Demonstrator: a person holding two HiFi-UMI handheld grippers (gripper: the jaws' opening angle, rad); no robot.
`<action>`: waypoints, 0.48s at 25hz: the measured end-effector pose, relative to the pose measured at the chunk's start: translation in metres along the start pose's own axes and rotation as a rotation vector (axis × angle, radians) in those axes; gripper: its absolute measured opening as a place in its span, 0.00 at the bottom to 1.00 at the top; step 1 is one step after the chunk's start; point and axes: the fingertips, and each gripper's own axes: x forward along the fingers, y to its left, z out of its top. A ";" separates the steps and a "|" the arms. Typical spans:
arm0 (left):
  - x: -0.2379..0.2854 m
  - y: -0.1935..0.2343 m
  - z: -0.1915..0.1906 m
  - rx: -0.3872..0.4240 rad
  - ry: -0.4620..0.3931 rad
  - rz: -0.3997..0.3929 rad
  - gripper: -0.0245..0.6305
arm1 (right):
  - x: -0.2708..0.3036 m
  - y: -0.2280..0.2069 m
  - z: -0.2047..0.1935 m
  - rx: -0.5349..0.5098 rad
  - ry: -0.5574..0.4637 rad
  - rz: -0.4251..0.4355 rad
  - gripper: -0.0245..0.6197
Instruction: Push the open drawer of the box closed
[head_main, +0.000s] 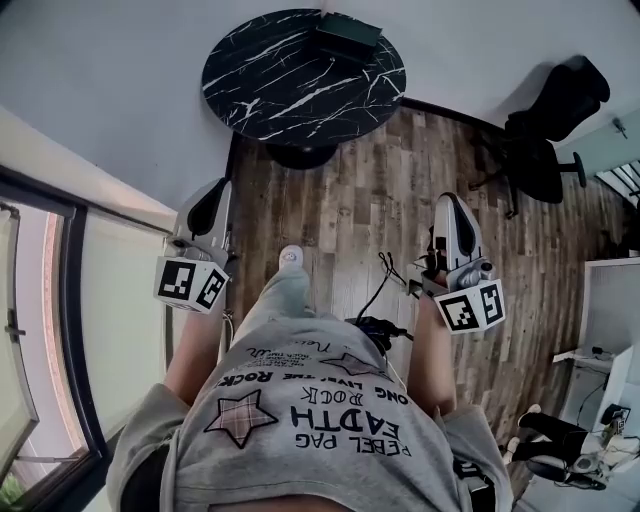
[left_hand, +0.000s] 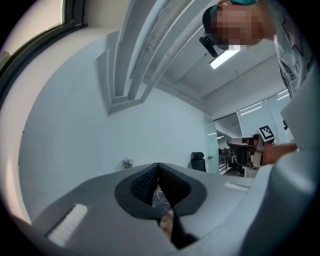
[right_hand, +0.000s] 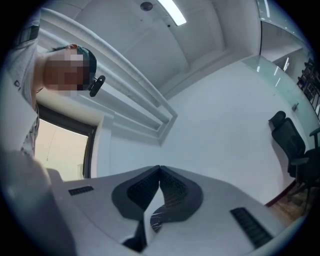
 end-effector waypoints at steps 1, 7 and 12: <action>0.012 0.005 0.000 -0.002 -0.006 -0.007 0.05 | 0.008 -0.005 0.000 -0.013 0.001 -0.006 0.06; 0.085 0.038 0.009 0.015 -0.032 -0.060 0.05 | 0.065 -0.041 -0.009 0.023 0.003 -0.032 0.06; 0.138 0.074 0.013 0.016 -0.045 -0.078 0.05 | 0.116 -0.059 -0.019 0.029 0.001 -0.045 0.06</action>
